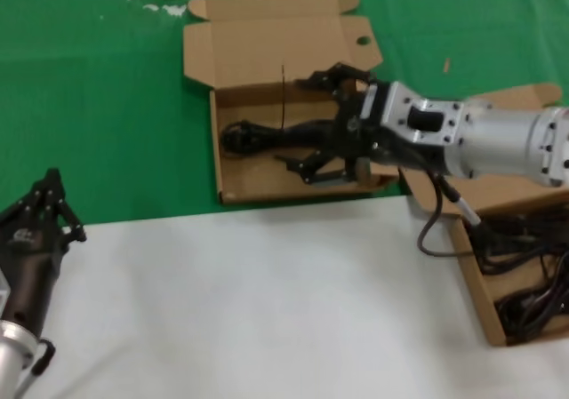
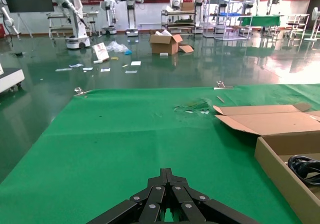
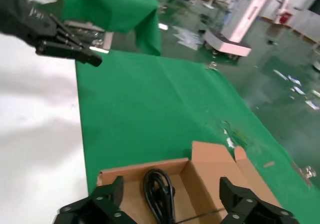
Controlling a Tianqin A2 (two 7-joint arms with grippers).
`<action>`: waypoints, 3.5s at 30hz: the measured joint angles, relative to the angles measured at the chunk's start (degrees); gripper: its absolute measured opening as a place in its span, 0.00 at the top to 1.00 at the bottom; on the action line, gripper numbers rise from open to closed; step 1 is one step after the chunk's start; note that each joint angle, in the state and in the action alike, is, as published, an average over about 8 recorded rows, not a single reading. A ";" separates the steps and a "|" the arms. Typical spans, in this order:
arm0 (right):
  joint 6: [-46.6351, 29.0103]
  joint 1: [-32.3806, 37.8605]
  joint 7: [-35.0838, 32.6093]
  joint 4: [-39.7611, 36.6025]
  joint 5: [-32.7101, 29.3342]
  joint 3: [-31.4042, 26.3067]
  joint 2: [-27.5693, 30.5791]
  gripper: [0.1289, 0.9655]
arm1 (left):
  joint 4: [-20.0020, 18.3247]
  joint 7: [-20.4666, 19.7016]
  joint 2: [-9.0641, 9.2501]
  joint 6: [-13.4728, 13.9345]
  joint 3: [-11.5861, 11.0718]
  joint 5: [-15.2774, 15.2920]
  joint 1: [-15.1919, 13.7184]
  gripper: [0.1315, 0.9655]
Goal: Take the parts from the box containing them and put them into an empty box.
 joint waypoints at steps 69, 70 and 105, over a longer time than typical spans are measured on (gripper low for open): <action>37.06 -31.99 -9.93 5.93 23.71 17.34 -8.32 0.00 | 0.00 0.01 0.00 0.00 0.00 -0.01 0.00 0.02; 37.71 -32.52 -10.13 6.00 24.11 17.63 -8.49 0.00 | 0.00 0.01 0.00 0.00 0.00 -0.01 0.00 0.02; 49.21 -42.00 -13.70 7.39 31.18 22.70 -11.40 0.00 | 0.00 0.01 0.00 0.00 0.00 -0.02 0.00 0.00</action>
